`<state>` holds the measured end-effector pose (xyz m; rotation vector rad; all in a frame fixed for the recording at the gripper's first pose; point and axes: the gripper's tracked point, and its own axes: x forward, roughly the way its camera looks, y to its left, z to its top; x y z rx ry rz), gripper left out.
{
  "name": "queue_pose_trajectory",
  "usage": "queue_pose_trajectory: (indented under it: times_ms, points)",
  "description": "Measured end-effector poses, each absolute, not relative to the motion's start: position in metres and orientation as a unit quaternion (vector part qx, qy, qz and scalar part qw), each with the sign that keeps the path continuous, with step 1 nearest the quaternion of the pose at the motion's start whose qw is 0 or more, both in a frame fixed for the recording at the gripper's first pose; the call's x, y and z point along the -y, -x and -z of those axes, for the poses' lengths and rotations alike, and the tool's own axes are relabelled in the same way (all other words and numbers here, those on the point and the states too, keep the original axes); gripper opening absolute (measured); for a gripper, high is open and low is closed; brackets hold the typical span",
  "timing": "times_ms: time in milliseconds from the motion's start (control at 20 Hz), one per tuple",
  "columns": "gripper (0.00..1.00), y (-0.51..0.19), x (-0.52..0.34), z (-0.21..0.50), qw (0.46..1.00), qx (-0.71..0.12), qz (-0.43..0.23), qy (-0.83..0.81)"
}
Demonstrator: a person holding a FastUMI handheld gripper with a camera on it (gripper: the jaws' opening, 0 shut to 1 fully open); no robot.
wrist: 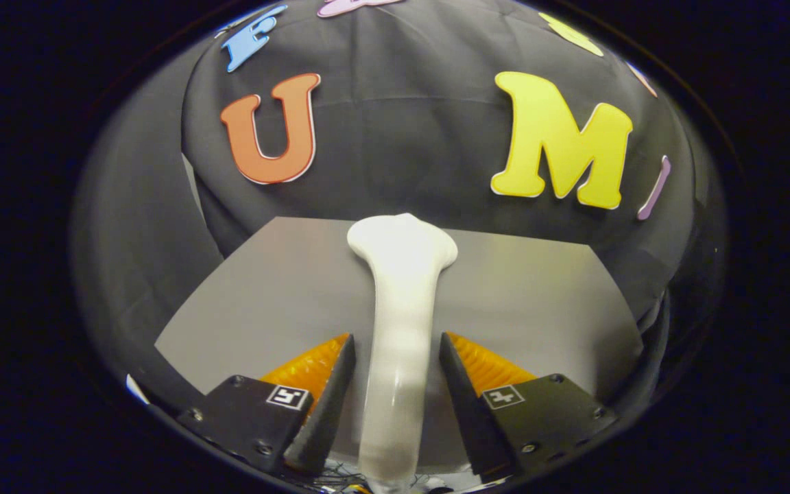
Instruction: Iron the clothes twice with a garment steamer, once on the left side and once on the right side.
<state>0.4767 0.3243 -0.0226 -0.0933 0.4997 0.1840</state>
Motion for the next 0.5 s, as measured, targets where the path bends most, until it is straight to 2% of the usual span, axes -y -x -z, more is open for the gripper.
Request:
queue_pose_trajectory:
  times_ms: [150,400,500]
  points:
    - [0.59,-0.474,-0.331,0.021,0.961,-0.259,-0.089,0.045]
    - [0.39,-0.473,-0.335,0.02,0.959,-0.261,-0.105,0.021]
    - [0.36,-0.473,-0.333,0.013,0.962,-0.247,-0.112,0.017]
